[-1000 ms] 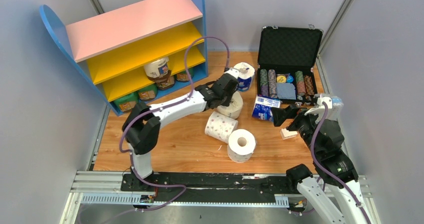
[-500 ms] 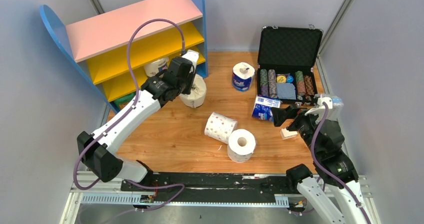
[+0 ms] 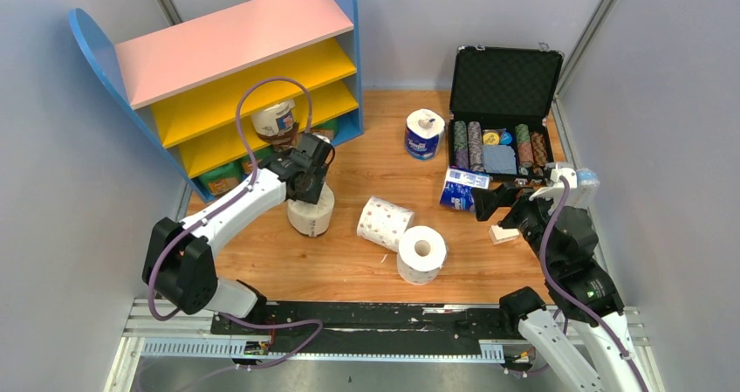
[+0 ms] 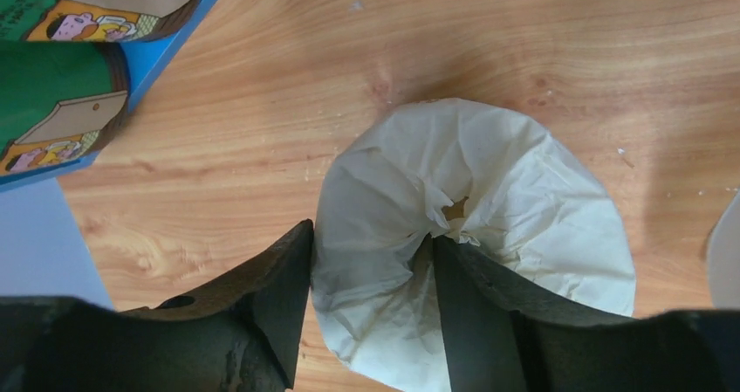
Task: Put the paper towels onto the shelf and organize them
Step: Place the paper towel at the center of the board.
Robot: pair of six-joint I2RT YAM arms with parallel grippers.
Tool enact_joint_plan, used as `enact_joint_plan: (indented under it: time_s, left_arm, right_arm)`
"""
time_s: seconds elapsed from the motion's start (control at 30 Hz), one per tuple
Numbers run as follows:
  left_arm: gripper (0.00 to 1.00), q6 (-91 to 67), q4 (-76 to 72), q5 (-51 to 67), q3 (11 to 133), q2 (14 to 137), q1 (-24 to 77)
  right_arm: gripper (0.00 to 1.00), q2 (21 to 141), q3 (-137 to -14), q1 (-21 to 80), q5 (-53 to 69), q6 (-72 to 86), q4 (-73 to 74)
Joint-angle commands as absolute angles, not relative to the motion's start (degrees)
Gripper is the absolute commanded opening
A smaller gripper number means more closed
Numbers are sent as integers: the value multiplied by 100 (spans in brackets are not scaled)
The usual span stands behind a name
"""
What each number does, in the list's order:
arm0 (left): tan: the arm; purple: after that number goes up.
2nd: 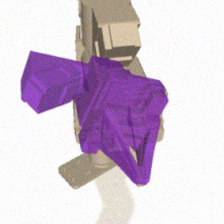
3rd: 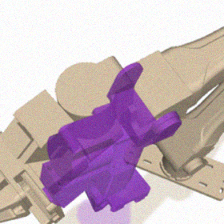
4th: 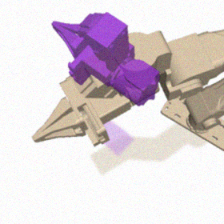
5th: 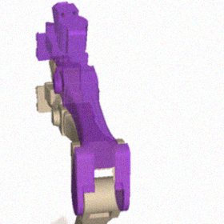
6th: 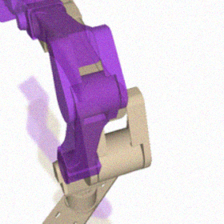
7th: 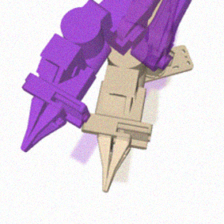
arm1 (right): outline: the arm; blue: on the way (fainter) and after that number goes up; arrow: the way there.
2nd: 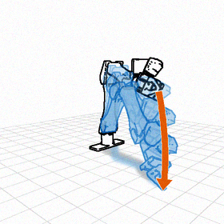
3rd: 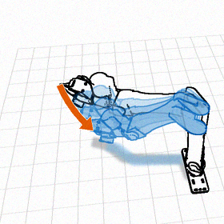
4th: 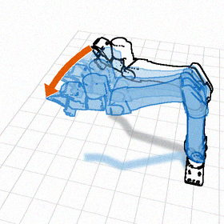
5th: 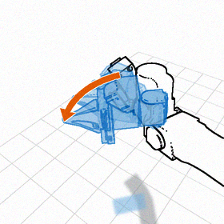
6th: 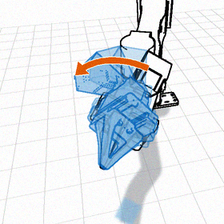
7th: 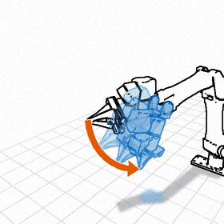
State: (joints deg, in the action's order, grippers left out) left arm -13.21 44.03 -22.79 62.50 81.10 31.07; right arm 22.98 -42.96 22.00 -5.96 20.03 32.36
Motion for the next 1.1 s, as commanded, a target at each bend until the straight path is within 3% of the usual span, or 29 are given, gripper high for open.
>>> enact_joint_plan:
  time_s: [0.0,0.17,0.3,0.7,1.07]
  left_arm:
    - [65,-1778,4383,-2775,6328,8056,3102]
    - [88,-1883,4562,-3134,6416,7535,3102]
    - [96,-2035,4884,-3145,6702,7329,3115]
    - [98,-2740,3739,-1289,7182,7987,4053]
    - [98,-2538,3198,-1513,7430,9435,4119]
  right_arm:
    - [100,2305,-4313,2222,-617,2065,3098]
    - [100,2342,-4315,2220,-571,2065,3090]
    - [100,2330,-4315,2221,-565,2065,3086]
    - [100,2368,-4315,2217,-615,2070,3090]
    - [100,2424,-4309,2217,-677,2065,3094]
